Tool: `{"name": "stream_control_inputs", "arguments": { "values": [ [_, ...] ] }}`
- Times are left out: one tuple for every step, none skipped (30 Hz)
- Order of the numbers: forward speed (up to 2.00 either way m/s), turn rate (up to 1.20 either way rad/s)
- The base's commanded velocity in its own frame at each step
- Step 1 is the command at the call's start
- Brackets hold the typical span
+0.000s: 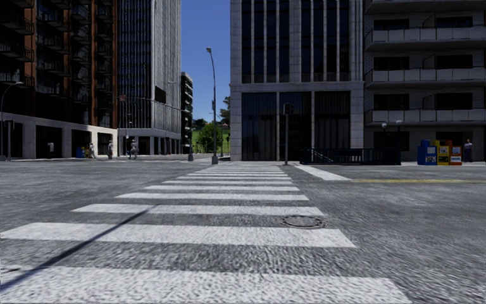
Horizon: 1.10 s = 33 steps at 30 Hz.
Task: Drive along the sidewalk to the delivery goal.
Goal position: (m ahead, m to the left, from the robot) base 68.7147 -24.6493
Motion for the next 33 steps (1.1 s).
{"name": "stream_control_inputs", "arguments": {
  "values": [
    [1.49, 0.00],
    [1.49, 0.00],
    [1.49, 0.00],
    [1.49, 0.00],
    [1.49, 0.00],
    [1.49, 0.00],
    [1.49, 0.00],
    [1.49, 0.00],
    [1.49, 0.00],
    [1.49, 0.00],
    [1.49, 0.00],
    [1.49, 0.00],
    [1.49, 0.00],
    [1.49, 0.00],
    [1.49, 0.00],
    [1.49, 0.00],
    [1.49, 0.00],
    [1.49, 0.00],
    [1.49, 0.00],
    [1.49, 0.00],
    [1.49, 0.00],
    [1.49, 0.00],
    [1.49, 0.00],
    [1.49, 0.00],
    [1.49, 0.00],
    [1.49, 0.00],
    [1.49, 0.00],
    [1.49, 0.00],
    [1.49, 0.00],
    [1.49, 0.00],
    [1.49, 0.00],
    [1.49, 0.00],
    [1.49, 0.00]
  ]
}}
